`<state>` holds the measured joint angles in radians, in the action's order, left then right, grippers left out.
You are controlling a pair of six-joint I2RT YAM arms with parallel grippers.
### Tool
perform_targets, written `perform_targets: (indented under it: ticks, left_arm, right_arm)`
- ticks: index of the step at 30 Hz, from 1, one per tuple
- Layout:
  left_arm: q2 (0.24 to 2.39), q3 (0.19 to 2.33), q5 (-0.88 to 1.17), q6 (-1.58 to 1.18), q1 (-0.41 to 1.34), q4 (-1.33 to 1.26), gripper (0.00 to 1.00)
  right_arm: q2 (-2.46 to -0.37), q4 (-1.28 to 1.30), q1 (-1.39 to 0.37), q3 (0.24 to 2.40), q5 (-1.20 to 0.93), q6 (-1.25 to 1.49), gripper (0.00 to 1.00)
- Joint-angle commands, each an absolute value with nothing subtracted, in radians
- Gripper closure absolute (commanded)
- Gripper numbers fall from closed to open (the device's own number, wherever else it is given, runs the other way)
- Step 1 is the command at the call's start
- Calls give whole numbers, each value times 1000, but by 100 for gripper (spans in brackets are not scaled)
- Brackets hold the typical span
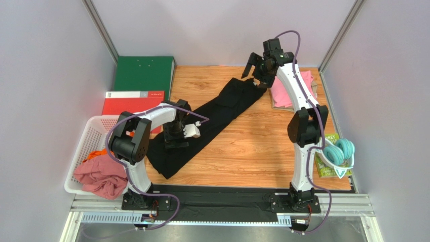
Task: Fold and stack the t-shirts
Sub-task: Rotate the tshirt 80 degrees
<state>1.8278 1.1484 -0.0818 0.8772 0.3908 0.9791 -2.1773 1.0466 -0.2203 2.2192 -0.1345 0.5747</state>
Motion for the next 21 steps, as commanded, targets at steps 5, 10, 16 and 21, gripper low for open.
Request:
perform_targets:
  ticks: [5,10,16,21]
  left_arm:
    - [1845,1112,-178,841,468,943,2]
    - [1818,1069,-132,838,538,965,2]
    - [1798,1083,-57,827,598,1015,2]
    - [1802,1135,14,816,653,1074,2]
  right_arm:
    - [-2305,1034,-281,2278,-437,597,0]
    - [-2420,1009,-316,2286,-486,618,0]
    - [-2509,1015,-307,2341,-469,637,0]
    - [-2546,1031,-278,2362,-454,643,0]
